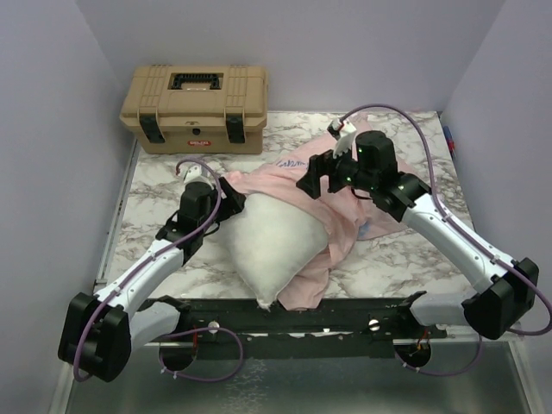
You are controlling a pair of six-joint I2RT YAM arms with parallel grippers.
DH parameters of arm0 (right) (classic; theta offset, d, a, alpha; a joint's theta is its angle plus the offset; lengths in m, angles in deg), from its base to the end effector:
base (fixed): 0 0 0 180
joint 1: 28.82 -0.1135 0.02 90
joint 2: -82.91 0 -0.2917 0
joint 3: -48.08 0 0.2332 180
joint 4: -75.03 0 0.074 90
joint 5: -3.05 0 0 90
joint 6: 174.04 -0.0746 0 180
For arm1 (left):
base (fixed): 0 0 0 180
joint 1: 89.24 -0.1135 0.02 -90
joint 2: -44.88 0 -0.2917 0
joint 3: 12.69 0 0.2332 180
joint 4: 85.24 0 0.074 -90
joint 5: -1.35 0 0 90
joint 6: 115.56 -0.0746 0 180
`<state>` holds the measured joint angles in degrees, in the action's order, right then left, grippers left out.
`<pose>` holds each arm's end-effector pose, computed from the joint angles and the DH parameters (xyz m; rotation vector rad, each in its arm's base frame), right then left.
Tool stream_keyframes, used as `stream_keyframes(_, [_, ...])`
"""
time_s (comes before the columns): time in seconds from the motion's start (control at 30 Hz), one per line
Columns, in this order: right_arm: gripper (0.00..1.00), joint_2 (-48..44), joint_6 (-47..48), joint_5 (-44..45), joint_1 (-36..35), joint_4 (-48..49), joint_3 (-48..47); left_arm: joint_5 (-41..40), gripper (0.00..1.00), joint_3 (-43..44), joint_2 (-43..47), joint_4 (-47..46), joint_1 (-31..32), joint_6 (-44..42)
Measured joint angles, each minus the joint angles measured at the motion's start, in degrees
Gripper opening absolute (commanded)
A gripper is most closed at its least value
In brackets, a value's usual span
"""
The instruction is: Remove the pillowcase from the pillow
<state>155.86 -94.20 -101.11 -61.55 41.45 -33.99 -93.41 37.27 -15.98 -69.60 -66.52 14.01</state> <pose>0.2408 0.1764 0.3688 -0.5625 1.9803 0.7202 0.2235 -0.0869 0.2579 -0.3584 2.0540 -0.5924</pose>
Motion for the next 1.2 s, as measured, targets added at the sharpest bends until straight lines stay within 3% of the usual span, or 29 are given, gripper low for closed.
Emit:
stream_keyframes(0.2, [1.00,8.22,2.36,1.68,-4.28,-1.29,-8.41,4.11,0.51,-6.75,2.21,-6.82,-0.26,3.74])
stream_keyframes(0.5, [1.00,26.86,7.06,6.40,-13.81,-6.01,-25.68,7.34,0.00,-12.61,8.81,-10.95,-0.20,6.10])
stream_keyframes(0.67, [0.94,37.18,9.01,10.16,-16.37,-10.25,-34.27,8.74,0.00,-13.55,10.47,-11.39,-0.11,6.27])
stream_keyframes(0.77, [0.82,41.31,9.79,13.22,-16.68,-12.37,-36.50,9.29,0.00,-13.97,11.96,-11.13,-0.09,6.25])
stream_keyframes(0.97, [0.26,42.71,10.01,22.67,-16.74,-13.40,-36.57,9.73,0.00,-14.19,15.30,-8.63,0.17,6.05])
stream_keyframes(1.2, [0.03,39.10,6.99,28.48,-11.78,-12.87,-32.57,10.45,0.00,-14.95,21.33,-6.73,0.55,6.80])
